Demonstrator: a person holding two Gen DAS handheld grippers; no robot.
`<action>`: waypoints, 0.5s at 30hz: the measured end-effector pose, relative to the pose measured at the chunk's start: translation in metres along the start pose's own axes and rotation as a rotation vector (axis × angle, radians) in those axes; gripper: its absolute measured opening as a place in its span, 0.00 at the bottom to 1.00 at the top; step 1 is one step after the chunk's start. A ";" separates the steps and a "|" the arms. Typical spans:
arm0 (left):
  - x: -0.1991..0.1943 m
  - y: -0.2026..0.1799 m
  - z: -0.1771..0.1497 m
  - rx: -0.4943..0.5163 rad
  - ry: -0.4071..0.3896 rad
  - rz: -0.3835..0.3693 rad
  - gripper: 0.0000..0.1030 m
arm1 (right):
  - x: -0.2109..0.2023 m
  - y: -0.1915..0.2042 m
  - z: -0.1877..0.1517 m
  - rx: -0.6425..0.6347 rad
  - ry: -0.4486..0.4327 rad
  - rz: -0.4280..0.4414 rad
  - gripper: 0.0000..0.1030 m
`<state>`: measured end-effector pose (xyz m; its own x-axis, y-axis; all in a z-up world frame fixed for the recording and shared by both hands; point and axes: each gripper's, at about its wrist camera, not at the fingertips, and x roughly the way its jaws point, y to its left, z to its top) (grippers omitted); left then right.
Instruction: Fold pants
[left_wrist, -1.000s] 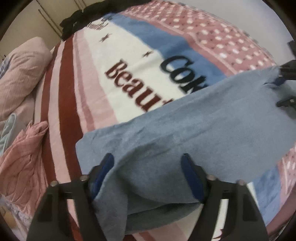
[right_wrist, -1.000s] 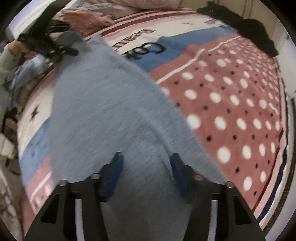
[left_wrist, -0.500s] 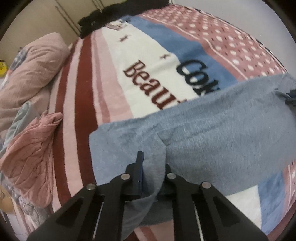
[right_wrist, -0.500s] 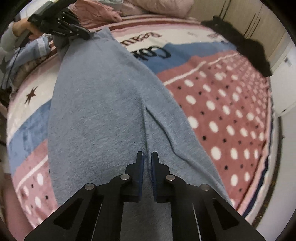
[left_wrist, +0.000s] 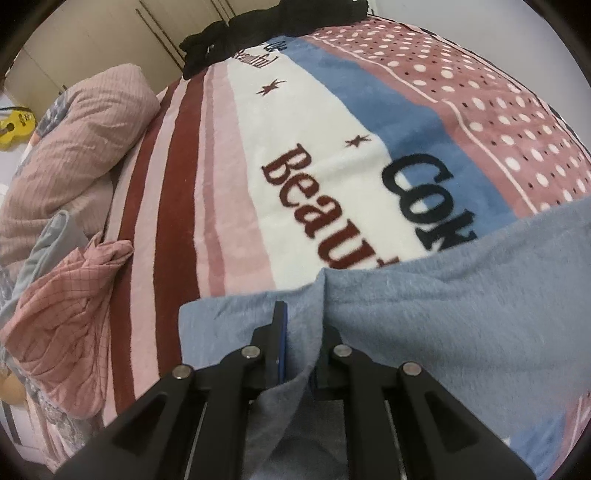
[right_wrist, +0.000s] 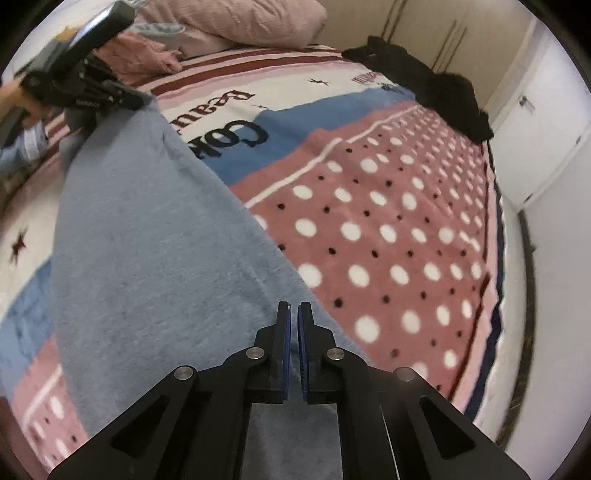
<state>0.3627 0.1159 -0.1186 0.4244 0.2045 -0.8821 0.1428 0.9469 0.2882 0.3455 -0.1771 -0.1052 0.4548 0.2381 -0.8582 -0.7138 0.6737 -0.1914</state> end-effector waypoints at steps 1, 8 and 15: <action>0.002 0.003 0.002 -0.010 0.004 -0.001 0.12 | -0.001 0.001 -0.001 0.010 -0.003 0.010 0.01; -0.027 0.039 0.002 -0.065 -0.025 0.053 0.65 | -0.026 0.013 -0.008 0.068 -0.059 0.026 0.04; -0.058 0.064 -0.041 -0.111 0.034 -0.031 0.84 | -0.056 0.081 -0.003 0.006 -0.154 0.206 0.31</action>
<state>0.3109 0.1750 -0.0641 0.3907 0.1812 -0.9025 0.0549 0.9741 0.2193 0.2609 -0.1384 -0.0746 0.3763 0.4738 -0.7962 -0.7966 0.6042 -0.0169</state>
